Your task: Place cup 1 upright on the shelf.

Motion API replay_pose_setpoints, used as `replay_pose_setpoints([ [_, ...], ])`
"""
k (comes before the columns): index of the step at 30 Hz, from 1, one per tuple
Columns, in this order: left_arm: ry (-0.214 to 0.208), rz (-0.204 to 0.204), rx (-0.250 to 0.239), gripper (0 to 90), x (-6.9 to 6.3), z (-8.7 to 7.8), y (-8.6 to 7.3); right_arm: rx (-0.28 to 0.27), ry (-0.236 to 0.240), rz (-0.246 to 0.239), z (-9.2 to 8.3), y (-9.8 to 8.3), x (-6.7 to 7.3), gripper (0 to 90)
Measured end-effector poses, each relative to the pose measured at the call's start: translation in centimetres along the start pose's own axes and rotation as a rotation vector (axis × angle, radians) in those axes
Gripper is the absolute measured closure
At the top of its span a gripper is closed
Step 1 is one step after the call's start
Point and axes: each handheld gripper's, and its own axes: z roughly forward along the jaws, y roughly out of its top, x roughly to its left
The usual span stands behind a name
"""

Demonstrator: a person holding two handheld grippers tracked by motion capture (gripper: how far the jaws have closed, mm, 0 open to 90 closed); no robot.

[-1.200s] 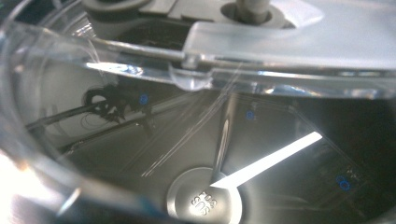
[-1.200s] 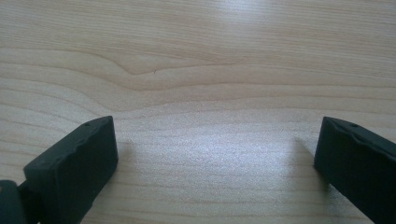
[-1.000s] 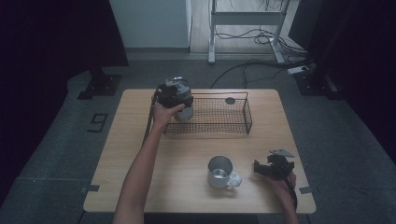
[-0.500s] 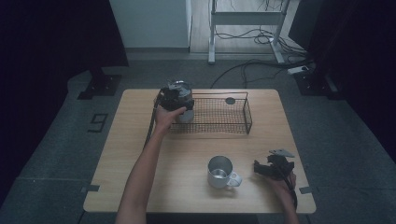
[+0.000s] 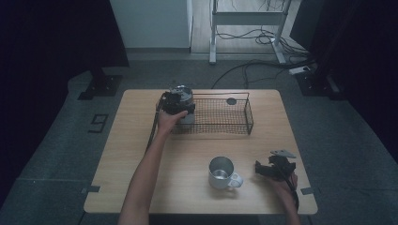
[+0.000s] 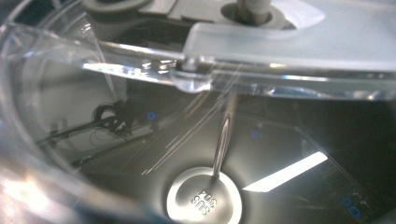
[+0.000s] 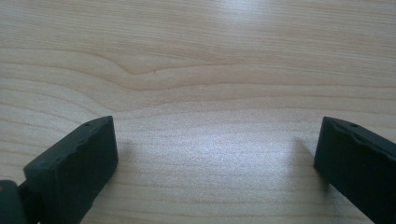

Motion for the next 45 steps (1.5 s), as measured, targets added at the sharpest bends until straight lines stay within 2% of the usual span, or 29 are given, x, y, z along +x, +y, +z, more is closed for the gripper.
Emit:
replay_pose_setpoints([
  [7,-0.001,0.001,0.009,4.1,0.0,0.5,-0.5,0.001,0.001,0.0,0.0,0.0,0.0,0.0],
  [11,-0.007,-0.013,0.014,4.1,0.0,0.7,-0.8,0.001,0.001,0.0,0.0,0.0,0.0,0.0],
  [14,-0.003,0.002,0.018,4.0,-0.1,0.8,-1.0,0.001,0.001,0.0,0.0,0.0,0.0,0.0],
  [20,-0.003,-0.001,0.01,4.0,-0.1,0.7,-1.2,0.0,0.0,0.0,0.0,0.0,0.0,0.0],
  [23,0.005,0.033,0.006,3.9,-0.5,0.6,-1.7,0.001,0.001,0.0,0.0,0.0,0.0,0.0],
  [25,0.014,0.069,0.013,3.8,-1.0,0.6,-1.8,0.001,0.001,0.0,0.0,0.0,0.0,0.0],
  [26,0.02,0.072,0.014,3.8,-1.2,0.6,-1.8,0.0,0.0,0.0,0.0,0.0,0.0,0.0],
  [28,0.02,0.068,0.015,3.9,-1.2,0.5,-1.8,0.0,0.0,0.0,0.0,0.0,0.0,0.0],
  [29,0.015,0.052,0.011,3.7,-1.1,0.5,-1.9,0.0,0.0,0.0,0.0,0.0,0.0,0.0],
  [38,0.017,0.052,0.009,3.4,-1.1,0.5,-1.9,0.0,0.0,0.0,0.0,0.0,0.0,0.0],
  [40,0.029,0.031,-0.001,3.0,-1.2,0.4,-2.0,0.0,0.0,0.0,0.0,0.0,0.0,0.0],
  [45,0.029,0.033,-0.011,1.6,-1.2,0.2,-2.0,0.0,0.0,0.0,0.0,0.0,0.0,0.0],
])
